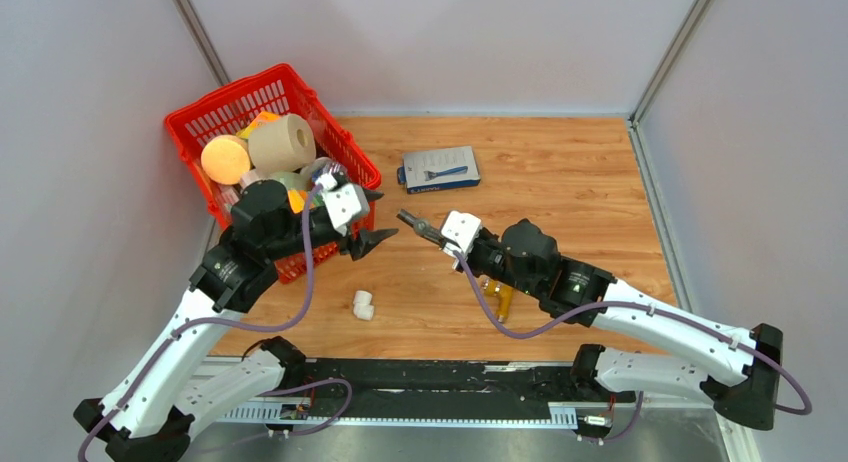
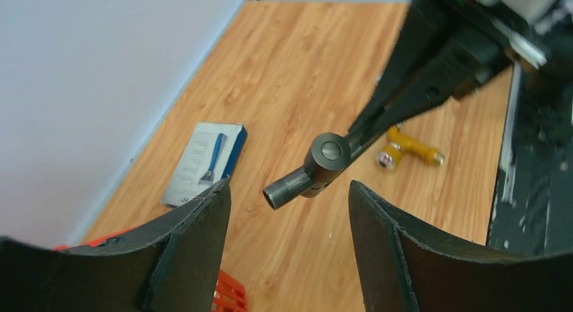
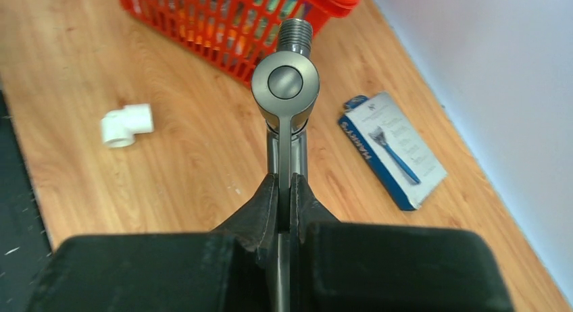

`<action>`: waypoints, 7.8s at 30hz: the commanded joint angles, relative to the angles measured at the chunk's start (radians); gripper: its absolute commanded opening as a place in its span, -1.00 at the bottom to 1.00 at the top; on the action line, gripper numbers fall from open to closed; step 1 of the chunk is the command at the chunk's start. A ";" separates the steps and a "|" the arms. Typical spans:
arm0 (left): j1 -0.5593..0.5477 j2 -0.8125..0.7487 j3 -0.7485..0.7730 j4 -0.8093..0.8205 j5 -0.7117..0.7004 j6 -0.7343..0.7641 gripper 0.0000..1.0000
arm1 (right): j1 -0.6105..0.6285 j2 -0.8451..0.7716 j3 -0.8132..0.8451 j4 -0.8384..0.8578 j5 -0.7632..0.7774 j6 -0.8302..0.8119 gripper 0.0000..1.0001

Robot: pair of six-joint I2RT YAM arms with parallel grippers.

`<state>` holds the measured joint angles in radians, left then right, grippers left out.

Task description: Install the water faucets

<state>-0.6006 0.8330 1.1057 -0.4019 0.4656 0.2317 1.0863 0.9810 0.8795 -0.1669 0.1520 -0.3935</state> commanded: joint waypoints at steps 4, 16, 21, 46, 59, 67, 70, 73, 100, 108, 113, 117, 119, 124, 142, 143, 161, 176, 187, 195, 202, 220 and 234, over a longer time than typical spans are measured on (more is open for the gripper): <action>-0.001 -0.031 -0.076 -0.116 0.289 0.492 0.43 | -0.019 0.019 0.130 -0.068 -0.287 0.001 -1.00; -0.001 -0.003 -0.199 -0.117 0.334 0.483 0.41 | -0.020 0.061 0.168 -0.080 -0.341 -0.019 -1.00; -0.001 0.014 -0.218 -0.065 0.283 0.451 0.37 | -0.020 0.059 0.185 -0.080 -0.365 -0.008 -1.00; -0.001 -0.038 -0.216 0.000 0.258 0.310 -1.00 | -0.020 0.048 0.144 -0.034 -0.292 0.071 -0.99; -0.001 -0.069 -0.239 0.121 0.419 0.236 -1.00 | -0.048 -0.059 0.003 0.006 -0.284 0.140 0.92; -0.001 -0.080 -0.239 0.176 0.485 0.152 -1.00 | -0.138 -0.148 -0.076 0.067 -0.426 0.136 0.98; -0.002 -0.072 -0.244 0.230 0.510 0.106 -1.00 | -0.138 -0.127 -0.073 0.112 -0.518 0.145 0.96; -0.002 -0.072 -0.256 0.291 0.518 0.028 -1.00 | -0.138 -0.090 -0.068 0.158 -0.584 0.160 0.93; -0.033 -0.071 -0.323 0.658 0.519 -0.226 -1.00 | -0.233 0.038 -0.097 0.259 -0.755 0.183 0.34; -0.042 -0.054 -0.317 0.719 0.528 -0.288 -1.00 | -0.244 0.057 -0.085 0.251 -0.795 0.180 0.27; -0.048 -0.049 -0.305 0.727 0.519 -0.295 -1.00 | -0.243 0.079 -0.080 0.248 -0.825 0.182 0.23; -0.054 -0.045 -0.308 0.747 0.505 -0.311 -1.00 | -0.243 0.076 -0.083 0.250 -0.824 0.191 0.18; -0.062 -0.040 -0.317 0.770 0.501 -0.327 -1.00 | -0.246 0.076 -0.079 0.254 -0.819 0.196 0.06; -0.077 -0.025 -0.331 0.810 0.482 -0.364 -1.00 | -0.247 0.082 -0.074 0.265 -0.828 0.203 -0.45; -0.077 -0.097 -0.232 0.410 -0.006 -0.361 0.47 | -0.338 -0.007 -0.123 0.239 -0.705 0.245 -1.00; -0.076 -0.086 -0.193 0.303 -0.090 -0.382 0.57 | -0.338 -0.008 -0.122 0.225 -0.671 0.246 -1.00; -0.156 0.006 -0.276 -0.446 -0.545 -0.879 0.75 | -0.338 -0.051 -0.169 0.179 -0.238 0.331 -1.00; -0.176 0.075 -0.538 -0.222 -0.665 -1.059 0.68 | -0.338 -0.099 -0.217 0.227 -0.247 0.337 -1.00; -0.244 0.256 -0.550 -0.176 -0.654 -1.003 0.68 | -0.338 -0.107 -0.229 0.242 -0.261 0.335 -1.00; -0.263 0.325 -0.553 -0.149 -0.677 -0.990 0.61 | -0.338 -0.113 -0.231 0.244 -0.259 0.331 -1.00; -0.263 0.336 -0.547 -0.144 -0.677 -0.968 0.43 | -0.336 -0.110 -0.231 0.245 -0.262 0.328 -1.00; -0.263 0.219 -0.489 -0.086 -0.590 -0.755 -0.86 | -0.338 -0.134 -0.214 0.233 -0.301 0.318 -1.00; -0.261 0.104 -0.193 -0.080 -0.280 -0.201 -1.00 | -0.338 -0.215 -0.074 0.024 -0.475 0.188 -1.00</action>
<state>-0.8581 0.9592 0.8253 -0.5114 0.0578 -0.2150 0.7494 0.8078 0.7059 -0.1516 -0.2295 -0.1261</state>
